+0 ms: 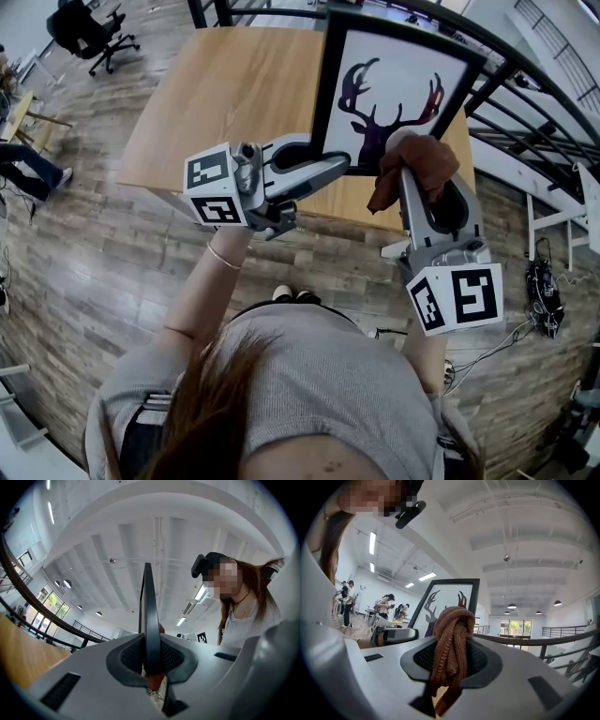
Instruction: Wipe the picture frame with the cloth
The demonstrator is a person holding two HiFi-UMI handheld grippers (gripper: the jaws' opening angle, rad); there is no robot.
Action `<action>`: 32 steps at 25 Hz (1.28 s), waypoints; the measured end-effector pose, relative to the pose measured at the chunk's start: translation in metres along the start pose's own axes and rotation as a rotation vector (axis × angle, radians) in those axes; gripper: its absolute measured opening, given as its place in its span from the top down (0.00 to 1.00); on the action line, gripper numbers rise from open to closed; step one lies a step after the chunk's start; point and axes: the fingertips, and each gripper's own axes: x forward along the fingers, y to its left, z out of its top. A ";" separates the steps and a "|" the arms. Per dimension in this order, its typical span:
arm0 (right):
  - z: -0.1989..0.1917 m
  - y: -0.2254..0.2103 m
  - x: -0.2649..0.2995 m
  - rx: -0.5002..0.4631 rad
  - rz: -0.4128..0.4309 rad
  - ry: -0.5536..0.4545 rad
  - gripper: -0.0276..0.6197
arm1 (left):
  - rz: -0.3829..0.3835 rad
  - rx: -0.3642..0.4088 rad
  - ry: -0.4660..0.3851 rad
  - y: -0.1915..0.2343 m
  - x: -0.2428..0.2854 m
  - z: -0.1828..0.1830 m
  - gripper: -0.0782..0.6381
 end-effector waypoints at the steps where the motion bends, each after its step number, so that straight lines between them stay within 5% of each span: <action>1: -0.003 0.001 -0.001 0.005 0.002 0.006 0.75 | 0.001 -0.002 -0.002 0.000 0.000 0.000 0.84; 19: -0.060 0.004 -0.005 0.016 0.004 0.144 0.75 | 0.093 -0.069 0.043 0.022 -0.008 -0.021 0.84; 32: -0.080 0.001 -0.017 0.225 0.059 0.073 0.75 | 0.191 -0.351 0.041 0.046 -0.049 -0.097 0.84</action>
